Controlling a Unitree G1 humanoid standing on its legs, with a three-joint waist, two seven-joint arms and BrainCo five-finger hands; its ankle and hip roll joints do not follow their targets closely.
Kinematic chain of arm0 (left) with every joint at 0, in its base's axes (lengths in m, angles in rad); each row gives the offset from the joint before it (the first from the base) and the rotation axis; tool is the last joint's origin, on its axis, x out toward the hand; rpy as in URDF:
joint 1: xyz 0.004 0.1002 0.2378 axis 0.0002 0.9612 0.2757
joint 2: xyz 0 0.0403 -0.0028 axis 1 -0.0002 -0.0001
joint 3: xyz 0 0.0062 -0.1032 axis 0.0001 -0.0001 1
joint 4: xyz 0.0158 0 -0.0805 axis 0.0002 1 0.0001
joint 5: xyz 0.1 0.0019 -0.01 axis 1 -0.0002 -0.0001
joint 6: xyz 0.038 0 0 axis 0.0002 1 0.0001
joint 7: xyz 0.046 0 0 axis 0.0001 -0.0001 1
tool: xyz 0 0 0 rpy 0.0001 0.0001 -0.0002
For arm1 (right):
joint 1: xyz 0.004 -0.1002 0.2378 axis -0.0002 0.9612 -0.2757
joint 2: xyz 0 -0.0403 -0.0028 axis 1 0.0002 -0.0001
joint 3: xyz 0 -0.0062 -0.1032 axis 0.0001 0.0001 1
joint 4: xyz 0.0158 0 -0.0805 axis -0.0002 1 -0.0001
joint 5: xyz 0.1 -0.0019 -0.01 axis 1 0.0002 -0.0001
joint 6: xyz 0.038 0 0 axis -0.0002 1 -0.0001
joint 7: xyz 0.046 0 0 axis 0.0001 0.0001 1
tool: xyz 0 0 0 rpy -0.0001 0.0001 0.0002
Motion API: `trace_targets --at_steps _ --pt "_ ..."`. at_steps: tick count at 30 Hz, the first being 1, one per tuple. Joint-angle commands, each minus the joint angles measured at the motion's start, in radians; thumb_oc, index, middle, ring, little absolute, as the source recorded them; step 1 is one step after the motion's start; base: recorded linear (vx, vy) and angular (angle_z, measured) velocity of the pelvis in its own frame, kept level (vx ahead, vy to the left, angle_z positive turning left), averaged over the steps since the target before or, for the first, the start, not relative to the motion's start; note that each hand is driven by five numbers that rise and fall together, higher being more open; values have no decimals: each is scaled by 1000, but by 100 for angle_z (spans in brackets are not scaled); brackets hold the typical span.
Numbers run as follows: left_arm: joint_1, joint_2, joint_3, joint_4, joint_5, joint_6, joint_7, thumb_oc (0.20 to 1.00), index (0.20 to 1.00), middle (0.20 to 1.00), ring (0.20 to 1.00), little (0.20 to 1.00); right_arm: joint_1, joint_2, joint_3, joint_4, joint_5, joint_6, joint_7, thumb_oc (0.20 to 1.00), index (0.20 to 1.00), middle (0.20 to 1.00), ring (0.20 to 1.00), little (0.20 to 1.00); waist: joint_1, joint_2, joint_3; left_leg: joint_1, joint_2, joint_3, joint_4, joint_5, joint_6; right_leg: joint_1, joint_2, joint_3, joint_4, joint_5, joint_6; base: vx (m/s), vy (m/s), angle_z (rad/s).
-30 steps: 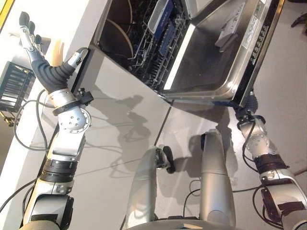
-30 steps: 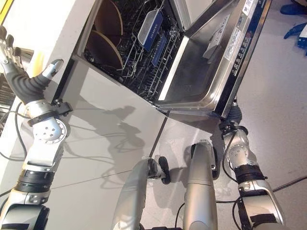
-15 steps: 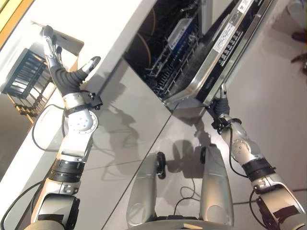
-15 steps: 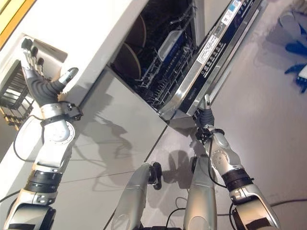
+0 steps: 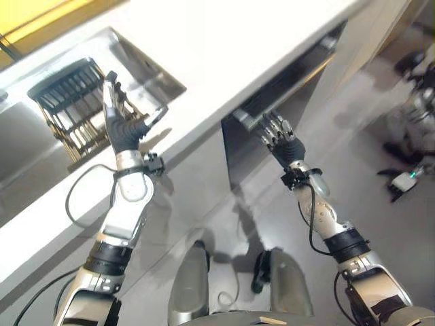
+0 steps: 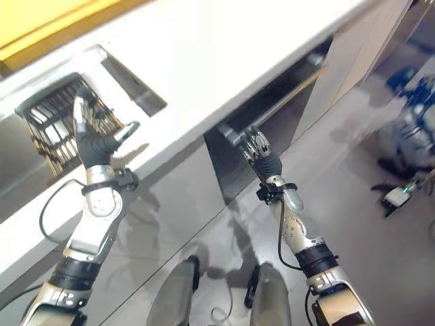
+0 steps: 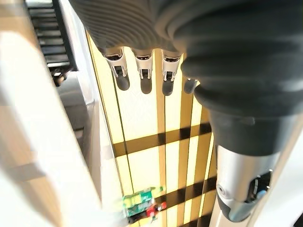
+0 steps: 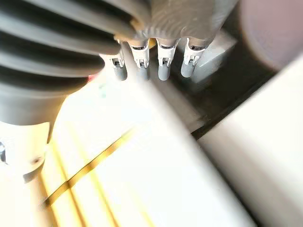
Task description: Pick up plates and place into dishwasher.
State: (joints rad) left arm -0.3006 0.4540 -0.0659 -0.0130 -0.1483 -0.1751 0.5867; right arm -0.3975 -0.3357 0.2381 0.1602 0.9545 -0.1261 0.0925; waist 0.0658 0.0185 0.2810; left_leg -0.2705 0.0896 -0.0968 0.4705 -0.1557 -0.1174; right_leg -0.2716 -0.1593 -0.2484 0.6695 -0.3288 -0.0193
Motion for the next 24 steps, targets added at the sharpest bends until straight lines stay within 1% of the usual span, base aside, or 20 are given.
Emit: trace_targets --at_steps 1,2,7,10,13,16,17,20,22,24 --pt "-14 102 75 12 23 -20 -27 1000 1000 1000 1000 1000 -4 36 -17 -52 -13 -43 7 1000 1000 1000 1000 1000 15 -28 -69 38 -72 86 -55 17 73 148 -20 85 -272 176 61 92 -71 7" --pt "-5 95 72 8 25 -17 -34 1000 1000 1000 1000 1000 16 39 -24 -50 -12 -39 0 1000 1000 1000 1000 1000 12 -31 -83 62 -69 93 -81 25 72 172 -14 83 -306 184 64 74 -74 11" --pt "38 71 76 -8 37 -18 -50 1000 1000 1000 1000 1000 128 55 -42 -63 -12 -33 -21 1000 1000 1000 1000 1000 -8 -32 -110 146 -58 115 -188 57 68 245 1 86 -417 216 81 14 -50 19" --pt "55 63 75 -13 31 -22 -47 1000 1000 1000 1000 1000 180 62 -46 -66 -9 -29 -44 1000 1000 1000 1000 1000 -22 -28 -118 178 -51 125 -240 78 66 269 8 90 -460 232 88 -58 -17 -11" --pt "76 55 69 -27 14 -34 -38 1000 1000 1000 1000 1000 222 61 -46 -87 -46 -40 -49 1000 1000 1000 1000 1000 -39 -23 -126 207 -42 138 -297 103 61 287 13 93 -505 251 97 -124 2 -24" --pt "92 46 71 -41 -10 -36 -36 1000 1000 1000 1000 1000 239 42 -45 -125 -99 -49 -49 1000 1000 1000 1000 1000 -47 -21 -138 232 -34 147 -337 119 55 305 18 94 -540 265 101 -60 25 -14" --pt "100 39 71 -48 -26 -32 -40 1000 1000 1000 1000 1000 241 30 -44 -152 -137 -62 -45 1000 1000 1000 1000 1000 -51 -23 -146 239 -31 152 -348 123 52 312 19 94 -557 271 102 -34 53 -27" --pt "116 19 65 -61 -46 -23 -42 1000 1000 1000 1000 1000 226 -6 -44 -228 -209 -66 -57 1000 1000 1000 1000 1000 -51 -31 -166 252 -27 160 -356 126 43 332 17 91 -596 289 105 -18 80 -13" --pt "123 3 65 -62 -47 -25 -36 1000 1000 1000 1000 1000 199 -30 -42 -278 -230 -63 -55 1000 1000 1000 1000 1000 -46 -37 -178 260 -28 159 -362 124 39 343 12 87 -620 302 108 7 111 1" --pt "122 -5 69 -64 -72 -18 -27 1000 1000 1000 1000 1000 162 -51 -40 -314 -261 -46 -47 1000 1000 1000 1000 1000 -38 -43 -191 262 -35 155 -362 121 36 350 6 86 -634 312 112 30 153 -3"
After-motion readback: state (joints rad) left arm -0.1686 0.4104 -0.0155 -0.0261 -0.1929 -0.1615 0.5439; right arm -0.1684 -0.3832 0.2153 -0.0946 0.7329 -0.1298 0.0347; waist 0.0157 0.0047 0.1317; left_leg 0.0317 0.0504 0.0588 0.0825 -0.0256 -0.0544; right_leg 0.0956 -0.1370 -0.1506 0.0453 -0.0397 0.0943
